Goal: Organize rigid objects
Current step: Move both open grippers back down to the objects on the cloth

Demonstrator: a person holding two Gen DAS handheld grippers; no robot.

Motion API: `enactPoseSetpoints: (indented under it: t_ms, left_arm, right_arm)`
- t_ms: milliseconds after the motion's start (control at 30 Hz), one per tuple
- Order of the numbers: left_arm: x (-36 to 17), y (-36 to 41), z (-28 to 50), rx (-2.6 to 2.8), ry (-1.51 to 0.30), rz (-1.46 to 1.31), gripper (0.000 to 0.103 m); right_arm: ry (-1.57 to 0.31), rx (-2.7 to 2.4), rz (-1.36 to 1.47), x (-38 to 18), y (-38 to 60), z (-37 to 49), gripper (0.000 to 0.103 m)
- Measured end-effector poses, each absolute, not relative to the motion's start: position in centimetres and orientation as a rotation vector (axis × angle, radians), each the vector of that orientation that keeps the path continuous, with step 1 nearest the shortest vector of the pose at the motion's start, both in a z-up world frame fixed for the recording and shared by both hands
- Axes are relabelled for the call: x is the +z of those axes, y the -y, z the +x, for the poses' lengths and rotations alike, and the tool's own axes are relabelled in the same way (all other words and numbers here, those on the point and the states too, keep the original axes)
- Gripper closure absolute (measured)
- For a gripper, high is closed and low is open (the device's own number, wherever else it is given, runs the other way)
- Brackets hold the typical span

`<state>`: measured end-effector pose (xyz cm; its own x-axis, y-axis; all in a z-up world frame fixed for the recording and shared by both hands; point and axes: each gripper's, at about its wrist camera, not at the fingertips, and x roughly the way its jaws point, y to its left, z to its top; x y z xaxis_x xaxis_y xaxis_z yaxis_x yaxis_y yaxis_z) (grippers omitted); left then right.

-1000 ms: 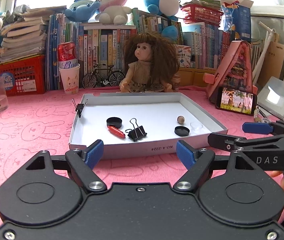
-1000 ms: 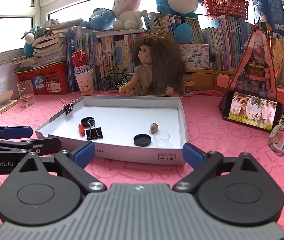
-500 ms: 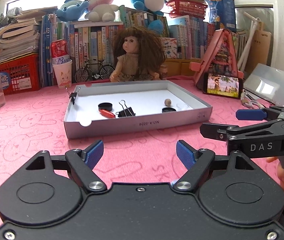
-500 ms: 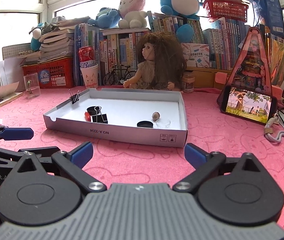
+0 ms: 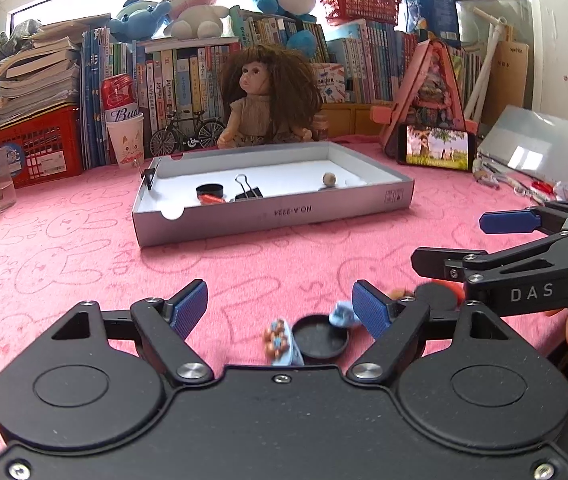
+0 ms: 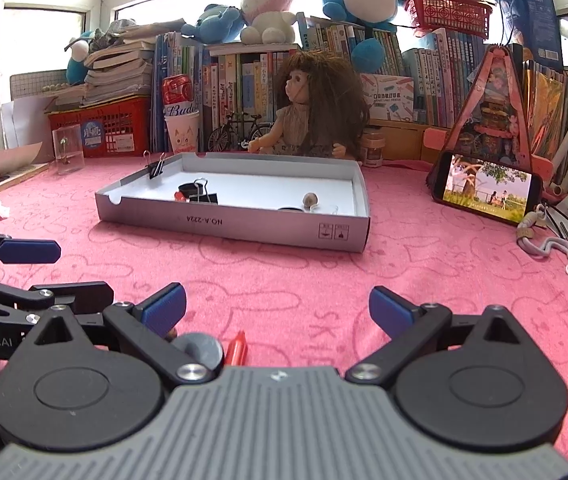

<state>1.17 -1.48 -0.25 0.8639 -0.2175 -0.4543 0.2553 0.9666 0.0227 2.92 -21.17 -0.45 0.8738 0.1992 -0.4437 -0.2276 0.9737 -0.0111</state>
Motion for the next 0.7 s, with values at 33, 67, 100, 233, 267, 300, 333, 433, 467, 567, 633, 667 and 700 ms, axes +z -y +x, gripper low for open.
enactPoseSetpoints:
  t_ms: [33, 67, 100, 233, 267, 300, 333, 433, 467, 567, 633, 667, 700]
  left_arm:
    - [-0.3, 1.4, 1.1, -0.248, -0.468, 0.084, 0.026]
    - [-0.4, 1.3, 0.9, -0.250, -0.470, 0.083, 0.027]
    - [-0.5, 1.2, 0.8, -0.248, -0.473, 0.081, 0.028]
    - [-0.7, 0.7, 0.1, -0.245, -0.483, 0.074, 0.032]
    - [-0.7, 0.5, -0.1, -0.244, -0.485, 0.070, 0.034]
    - [-0.7, 0.3, -0.2, -0.244, -0.488, 0.067, 0.037]
    - [-0.8, 0.1, -0.4, -0.242, -0.490, 0.065, 0.040]
    - [-0.9, -0.3, -0.7, -0.237, -0.499, 0.062, 0.055]
    - [-0.8, -0.4, -0.8, -0.233, -0.501, 0.058, 0.058]
    - [-0.8, -0.7, -0.9, -0.224, -0.498, 0.052, 0.062]
    - [-0.7, -0.9, -0.8, -0.206, -0.488, 0.059, 0.067]
    - [-0.7, -0.9, -0.8, -0.197, -0.485, 0.062, 0.067]
    - [-0.7, -1.0, -0.7, -0.188, -0.483, 0.062, 0.068]
  right_arm:
    - [-0.457, 0.221, -0.070, -0.6, 21.2, 2.7, 0.001]
    - [-0.456, 0.217, -0.078, -0.7, 21.2, 2.6, 0.001]
    - [-0.455, 0.213, -0.087, -0.9, 21.1, 2.4, 0.001]
    - [-0.436, 0.198, -0.094, -1.0, 21.3, 1.6, 0.001]
    - [-0.430, 0.194, -0.095, -1.0, 21.4, 1.4, 0.001]
    - [-0.426, 0.192, -0.096, -1.1, 21.5, 1.1, 0.001]
    - [-0.425, 0.193, -0.096, -1.1, 21.6, 0.9, 0.001]
    - [-0.425, 0.223, -0.097, -1.2, 21.8, 0.2, 0.003]
    - [-0.424, 0.235, -0.102, -1.2, 21.7, -0.1, 0.008]
    - [-0.429, 0.262, -0.128, -1.3, 21.4, -0.7, 0.020]
    - [-0.432, 0.271, -0.134, -1.2, 21.3, -0.9, 0.025]
    - [-0.432, 0.270, -0.135, -1.2, 21.3, -1.0, 0.028]
    - [-0.432, 0.265, -0.139, -1.1, 21.3, -1.1, 0.032]
